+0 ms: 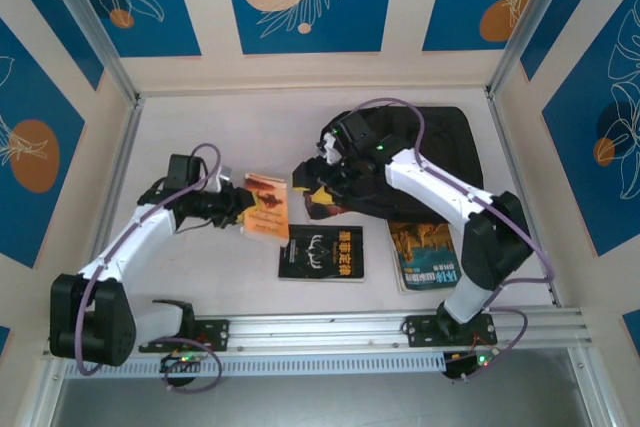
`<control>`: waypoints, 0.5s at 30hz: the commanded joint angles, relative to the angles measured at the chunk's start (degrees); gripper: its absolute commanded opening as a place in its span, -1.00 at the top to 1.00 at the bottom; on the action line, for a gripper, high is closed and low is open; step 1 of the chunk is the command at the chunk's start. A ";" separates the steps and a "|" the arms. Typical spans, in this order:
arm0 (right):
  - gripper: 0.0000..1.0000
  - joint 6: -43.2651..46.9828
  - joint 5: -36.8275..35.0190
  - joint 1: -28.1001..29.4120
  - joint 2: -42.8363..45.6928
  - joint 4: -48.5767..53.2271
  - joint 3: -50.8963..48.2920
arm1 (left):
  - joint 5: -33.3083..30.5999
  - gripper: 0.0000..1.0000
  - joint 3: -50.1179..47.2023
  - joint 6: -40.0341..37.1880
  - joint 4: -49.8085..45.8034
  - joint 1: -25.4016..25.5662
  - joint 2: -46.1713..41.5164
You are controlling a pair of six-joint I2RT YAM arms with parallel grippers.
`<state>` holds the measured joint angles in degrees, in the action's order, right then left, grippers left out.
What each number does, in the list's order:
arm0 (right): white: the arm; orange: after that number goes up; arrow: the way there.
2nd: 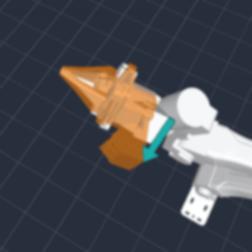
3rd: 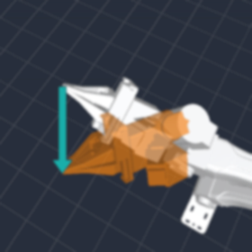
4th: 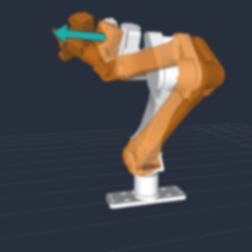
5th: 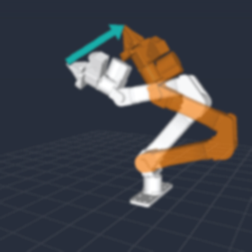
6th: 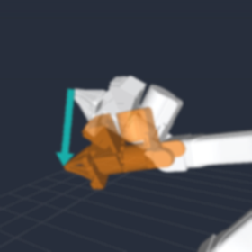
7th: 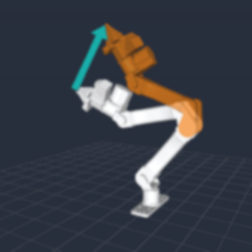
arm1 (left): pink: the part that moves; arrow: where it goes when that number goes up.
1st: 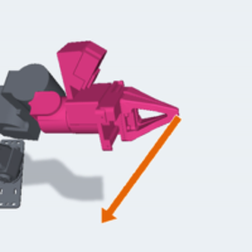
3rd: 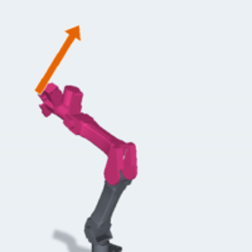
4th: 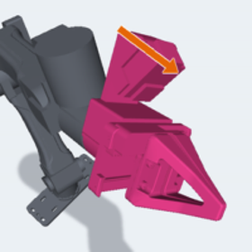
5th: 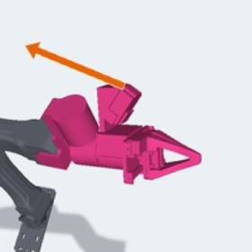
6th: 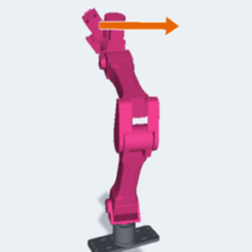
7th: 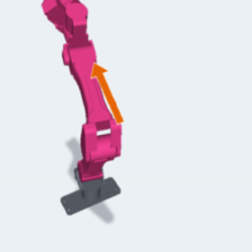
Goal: Pack the student bag
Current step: Pass the book.
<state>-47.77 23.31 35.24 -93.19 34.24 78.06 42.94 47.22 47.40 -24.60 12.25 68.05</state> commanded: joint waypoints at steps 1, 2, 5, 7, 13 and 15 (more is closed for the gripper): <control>-0.54 -0.45 4.93 -2.33 1.62 -0.30 0.05 | -3.12 1.00 4.80 4.16 6.53 3.55 -5.10; -0.55 -1.01 7.56 -2.94 2.14 -2.38 -0.46 | -3.30 1.00 5.50 5.26 7.52 3.95 -5.82; -0.71 -3.08 13.50 -4.15 3.32 -7.80 -1.61 | -1.79 1.00 7.69 7.73 9.59 4.18 -6.52; -0.71 -4.87 18.11 -4.63 3.41 -12.11 -2.60 | -0.19 1.00 9.29 8.72 10.98 4.83 -6.40; -0.68 -17.47 30.91 -5.18 2.98 -35.13 -7.61 | 4.00 1.00 12.17 10.08 11.49 7.37 -4.43; -0.65 -18.96 32.62 -6.02 2.92 -38.51 -8.17 | 5.31 1.00 12.48 10.00 11.44 7.45 -4.51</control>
<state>-60.75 47.83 30.28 -90.98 6.83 70.72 44.12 57.08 56.53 -15.40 19.20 63.59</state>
